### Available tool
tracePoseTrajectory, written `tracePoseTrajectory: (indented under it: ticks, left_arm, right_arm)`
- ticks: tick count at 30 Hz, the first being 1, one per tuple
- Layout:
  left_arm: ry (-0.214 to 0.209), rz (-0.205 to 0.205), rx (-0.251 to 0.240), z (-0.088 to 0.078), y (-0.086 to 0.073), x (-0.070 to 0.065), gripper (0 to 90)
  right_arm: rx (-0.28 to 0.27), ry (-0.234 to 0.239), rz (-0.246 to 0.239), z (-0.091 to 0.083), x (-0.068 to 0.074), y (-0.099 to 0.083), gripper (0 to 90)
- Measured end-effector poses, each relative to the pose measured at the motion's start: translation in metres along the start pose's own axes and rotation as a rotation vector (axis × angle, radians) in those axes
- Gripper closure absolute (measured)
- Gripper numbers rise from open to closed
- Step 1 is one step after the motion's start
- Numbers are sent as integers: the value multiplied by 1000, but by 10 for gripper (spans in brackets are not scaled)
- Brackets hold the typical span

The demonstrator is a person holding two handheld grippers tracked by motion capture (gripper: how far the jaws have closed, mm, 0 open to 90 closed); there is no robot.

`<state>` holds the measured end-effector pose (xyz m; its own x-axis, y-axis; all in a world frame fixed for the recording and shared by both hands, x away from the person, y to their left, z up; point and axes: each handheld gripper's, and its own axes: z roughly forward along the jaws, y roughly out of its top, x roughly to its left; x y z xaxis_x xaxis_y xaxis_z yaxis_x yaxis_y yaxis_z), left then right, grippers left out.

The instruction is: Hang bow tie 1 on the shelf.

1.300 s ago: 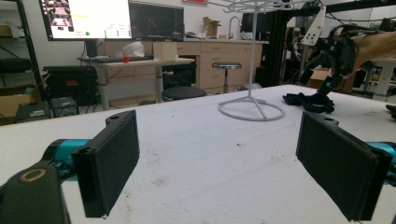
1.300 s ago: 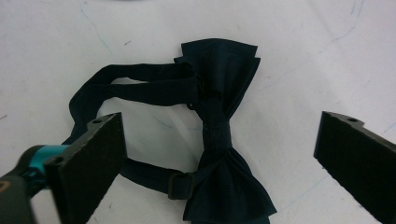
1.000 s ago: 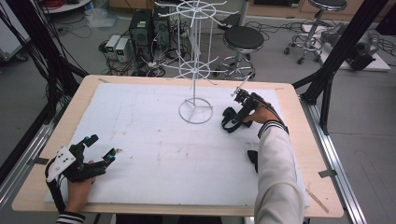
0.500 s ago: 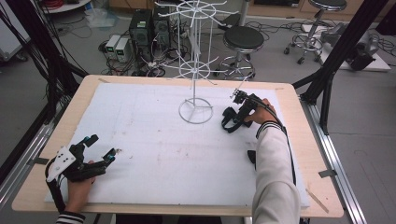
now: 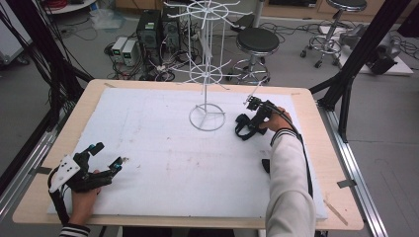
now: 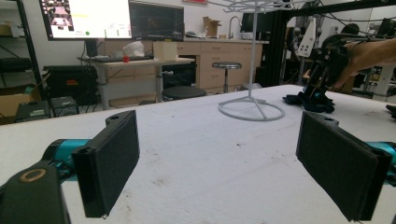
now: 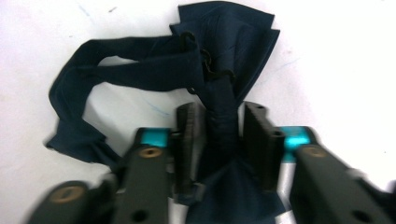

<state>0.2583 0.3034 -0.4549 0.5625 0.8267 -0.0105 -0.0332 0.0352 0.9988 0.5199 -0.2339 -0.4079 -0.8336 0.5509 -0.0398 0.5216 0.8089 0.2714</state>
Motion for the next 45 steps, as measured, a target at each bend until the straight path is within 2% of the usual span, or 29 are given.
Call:
tracePoseTrajectory:
  ticks: [6, 19, 30, 38, 39, 40, 45]
  left_arm:
    - [1, -3, -2, 0, 0, 0, 138]
    - [0, -1, 0, 0, 0, 0, 138]
    - [0, -1, 0, 0, 0, 0, 138]
    - [0, -1, 0, 0, 0, 0, 138]
    - [0, 0, 0, 0, 0, 0, 138]
    - [0, 0, 1, 0, 0, 0, 138]
    - [0, 0, -1, 0, 0, 0, 138]
  right_arm:
    - [3, 20, 5, -1, 0, -1, 761]
    - [-14, 28, -4, -7, 3, -1, 761]
    - [-125, 26, 14, -33, 8, -11, 760]
    - [-237, 21, 13, -58, 20, -14, 760]
    - [-237, 21, 13, -58, 20, -14, 760]
    - [-269, 23, 13, -64, 23, -14, 760]
    - [-303, 17, 7, -74, 29, -13, 759]
